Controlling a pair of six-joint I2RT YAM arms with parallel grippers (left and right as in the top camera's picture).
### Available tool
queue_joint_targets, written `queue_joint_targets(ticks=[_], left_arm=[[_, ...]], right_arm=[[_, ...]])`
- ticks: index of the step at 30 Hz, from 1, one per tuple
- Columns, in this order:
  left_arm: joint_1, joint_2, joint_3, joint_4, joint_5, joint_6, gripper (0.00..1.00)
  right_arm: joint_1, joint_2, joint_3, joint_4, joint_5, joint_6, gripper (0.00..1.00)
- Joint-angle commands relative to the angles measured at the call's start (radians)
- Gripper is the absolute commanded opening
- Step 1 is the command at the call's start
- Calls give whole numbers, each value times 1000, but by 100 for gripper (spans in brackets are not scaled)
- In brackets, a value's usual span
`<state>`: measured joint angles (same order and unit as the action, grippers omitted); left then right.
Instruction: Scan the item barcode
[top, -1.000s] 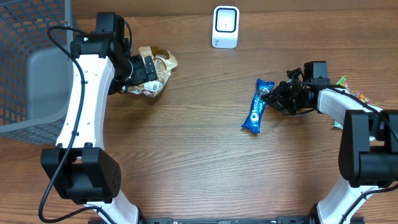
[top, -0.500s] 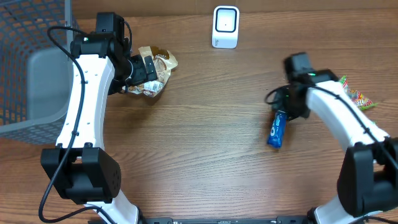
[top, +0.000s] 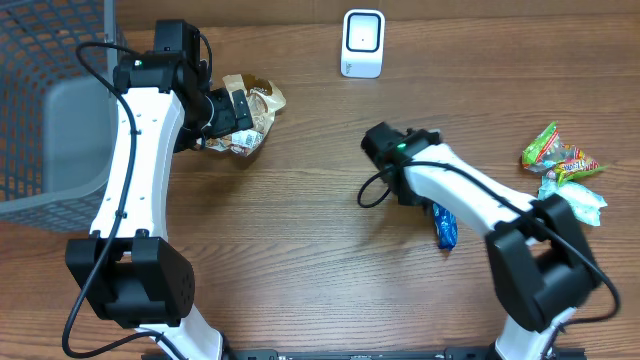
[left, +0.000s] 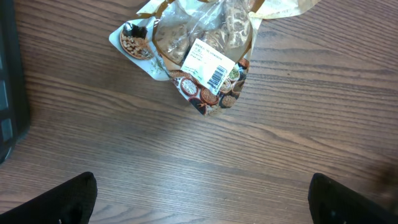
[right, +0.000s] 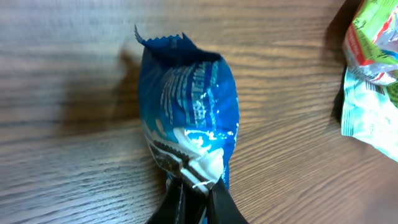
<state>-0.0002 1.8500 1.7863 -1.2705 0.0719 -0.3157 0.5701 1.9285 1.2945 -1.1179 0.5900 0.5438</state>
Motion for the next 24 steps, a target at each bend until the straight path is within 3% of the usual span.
queue_joint_targets(ticks=[1,7,10,13,14,20,24], left_arm=[[-8,9,-3,0,6,-6,100],[-8,9,-3,0,6,-6,100],[-8,9,-3,0,6,-6,100],[-8,9,-3,0,6,-6,100],[-8,9,-3,0,6,-6,100],[-8,9,-3,0,6,-6,100],[-8,9,-3,0,6,-6,100]], right_arm=[[58,51,13,-18,43,45,4],[174,65,16,-16,-22,93,6],[219,65,17,-9,-59,93,19],[248,65,17,-10,-96,84,50],[254,65,17,-8,-108,84,56],[259,65,32,-15,-222,81,71],[229,39,99,-44,-297,49,72]])
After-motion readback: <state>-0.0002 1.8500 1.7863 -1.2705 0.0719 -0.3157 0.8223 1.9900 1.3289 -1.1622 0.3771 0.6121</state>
